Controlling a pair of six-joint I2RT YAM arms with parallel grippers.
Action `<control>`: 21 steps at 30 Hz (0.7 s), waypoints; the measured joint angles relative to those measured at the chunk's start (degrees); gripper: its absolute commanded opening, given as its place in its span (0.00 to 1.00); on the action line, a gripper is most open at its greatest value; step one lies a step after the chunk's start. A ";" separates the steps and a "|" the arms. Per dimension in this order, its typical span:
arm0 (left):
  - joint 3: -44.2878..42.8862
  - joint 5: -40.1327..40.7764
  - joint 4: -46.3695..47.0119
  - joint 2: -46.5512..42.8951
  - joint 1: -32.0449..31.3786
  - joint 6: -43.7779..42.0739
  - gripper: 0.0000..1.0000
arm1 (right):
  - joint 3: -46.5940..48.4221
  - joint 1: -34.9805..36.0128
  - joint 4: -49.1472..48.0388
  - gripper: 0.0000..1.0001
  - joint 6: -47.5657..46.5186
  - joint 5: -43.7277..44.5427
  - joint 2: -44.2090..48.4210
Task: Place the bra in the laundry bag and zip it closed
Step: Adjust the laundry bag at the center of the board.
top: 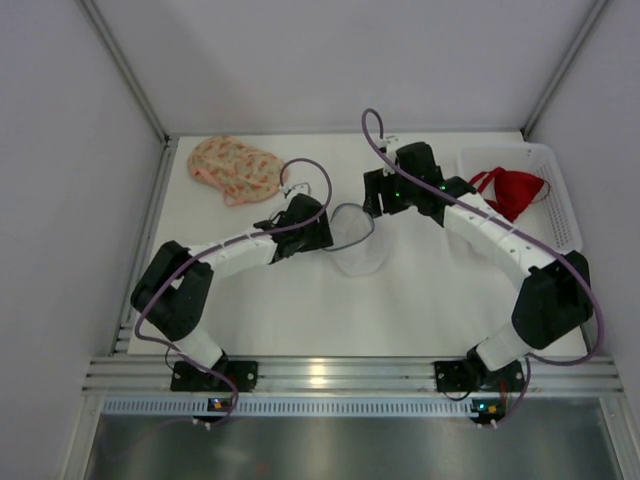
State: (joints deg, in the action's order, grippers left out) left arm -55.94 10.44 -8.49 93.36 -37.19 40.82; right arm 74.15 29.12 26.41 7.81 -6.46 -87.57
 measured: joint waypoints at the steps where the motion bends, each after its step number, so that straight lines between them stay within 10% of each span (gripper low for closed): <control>1: 0.00 -0.07 0.22 0.70 0.00 0.44 0.66 | 0.00 0.26 -0.02 0.65 0.15 -0.09 -0.39; 7: 0.00 -0.63 1.51 4.09 0.00 2.21 0.47 | 0.00 1.46 -0.02 0.65 0.39 0.17 -1.70; 11: 0.02 -1.07 2.78 4.66 0.00 3.02 0.00 | 0.00 1.46 -0.04 0.65 0.39 0.87 -1.75; 21: 0.04 2.67 4.24 0.81 0.00 -0.15 0.00 | 0.00 1.68 -0.15 0.56 0.61 1.27 -4.74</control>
State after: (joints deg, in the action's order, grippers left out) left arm -55.90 13.10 -4.25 94.17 -37.19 40.66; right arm 74.15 30.81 26.26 8.43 -5.19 -92.31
